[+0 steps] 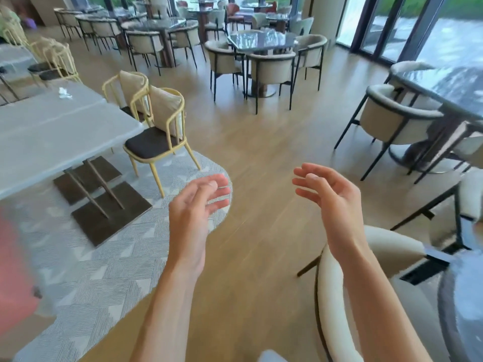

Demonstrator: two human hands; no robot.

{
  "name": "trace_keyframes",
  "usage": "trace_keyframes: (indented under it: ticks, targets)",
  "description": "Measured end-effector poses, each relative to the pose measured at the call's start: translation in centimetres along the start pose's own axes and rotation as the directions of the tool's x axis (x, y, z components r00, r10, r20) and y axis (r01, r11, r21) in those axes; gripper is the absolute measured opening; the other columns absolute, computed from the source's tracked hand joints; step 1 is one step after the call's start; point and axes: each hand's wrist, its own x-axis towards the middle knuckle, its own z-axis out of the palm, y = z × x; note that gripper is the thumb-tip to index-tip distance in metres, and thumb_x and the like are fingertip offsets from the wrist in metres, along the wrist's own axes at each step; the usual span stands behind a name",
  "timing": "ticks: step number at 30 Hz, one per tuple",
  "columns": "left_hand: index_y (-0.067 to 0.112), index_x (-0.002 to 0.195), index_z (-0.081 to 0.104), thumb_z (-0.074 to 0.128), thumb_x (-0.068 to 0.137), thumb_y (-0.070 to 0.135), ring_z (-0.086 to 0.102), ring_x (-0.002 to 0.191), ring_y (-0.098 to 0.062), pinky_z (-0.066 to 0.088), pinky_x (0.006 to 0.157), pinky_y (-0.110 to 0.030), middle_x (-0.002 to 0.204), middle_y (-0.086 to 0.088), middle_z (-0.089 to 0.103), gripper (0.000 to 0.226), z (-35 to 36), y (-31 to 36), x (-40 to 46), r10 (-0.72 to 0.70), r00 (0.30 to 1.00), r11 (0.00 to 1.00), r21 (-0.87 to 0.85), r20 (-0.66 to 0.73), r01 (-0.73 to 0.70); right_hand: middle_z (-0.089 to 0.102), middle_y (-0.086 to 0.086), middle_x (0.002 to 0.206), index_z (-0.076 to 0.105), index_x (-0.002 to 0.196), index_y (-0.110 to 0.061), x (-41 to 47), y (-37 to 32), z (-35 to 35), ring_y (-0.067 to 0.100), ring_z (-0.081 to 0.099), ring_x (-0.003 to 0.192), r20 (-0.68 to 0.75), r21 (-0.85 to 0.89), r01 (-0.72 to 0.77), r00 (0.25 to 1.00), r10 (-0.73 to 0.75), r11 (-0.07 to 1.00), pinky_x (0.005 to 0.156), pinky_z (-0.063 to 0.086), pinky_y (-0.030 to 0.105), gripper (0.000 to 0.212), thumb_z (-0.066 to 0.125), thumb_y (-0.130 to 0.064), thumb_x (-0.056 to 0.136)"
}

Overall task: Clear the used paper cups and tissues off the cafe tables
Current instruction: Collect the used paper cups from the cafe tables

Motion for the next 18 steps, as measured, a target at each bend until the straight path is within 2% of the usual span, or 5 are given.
trace_keyframes:
  ticks: [6,11,13,18]
  targets:
    - [0.000,0.108,0.071,0.053,0.100,0.005,0.068,0.110,-0.028,0.057,0.096,-0.045,0.115,-0.017,0.071,0.020,1.7,-2.0,12.5,0.027,0.999,1.000,0.010,-0.025,-0.027,0.077,0.000,0.104,0.073,0.112,-0.012,11.6,2.6,5.8,0.016,0.074,0.097,0.040,-0.038,0.022,0.999,-0.021,0.999,0.093,0.058,0.041,0.020,0.058,-0.010,0.098]
    - [0.004,0.104,0.072,0.054,0.099,0.005,0.068,0.109,-0.029,0.054,0.099,-0.051,0.109,-0.012,0.073,0.019,4.2,-3.8,25.2,0.030,1.000,0.999,0.040,-0.006,-0.030,0.077,-0.003,0.104,0.073,0.110,-0.015,23.6,5.7,11.2,0.017,0.073,0.098,0.091,-0.032,0.021,0.996,-0.018,0.999,0.095,0.057,0.045,0.020,0.059,-0.011,0.097]
    - [0.002,0.107,0.072,0.054,0.099,0.006,0.068,0.110,-0.031,0.054,0.099,-0.052,0.111,-0.015,0.073,0.020,5.7,-3.6,30.7,0.011,1.000,0.998,0.058,0.004,-0.011,0.077,-0.003,0.104,0.073,0.110,-0.015,29.0,6.0,13.5,0.017,0.073,0.098,0.097,-0.026,0.005,0.995,-0.002,1.000,0.096,0.057,0.045,0.020,0.058,-0.011,0.097]
    - [0.006,0.110,0.071,0.052,0.100,0.006,0.070,0.107,-0.029,0.057,0.094,-0.043,0.112,-0.016,0.073,0.021,7.9,-2.5,42.3,0.045,0.999,0.997,0.058,0.014,-0.046,0.078,-0.003,0.103,0.074,0.108,-0.016,40.8,5.3,18.8,0.019,0.073,0.098,0.139,-0.010,0.018,0.990,-0.016,1.000,0.095,0.058,0.044,0.021,0.057,-0.009,0.097]
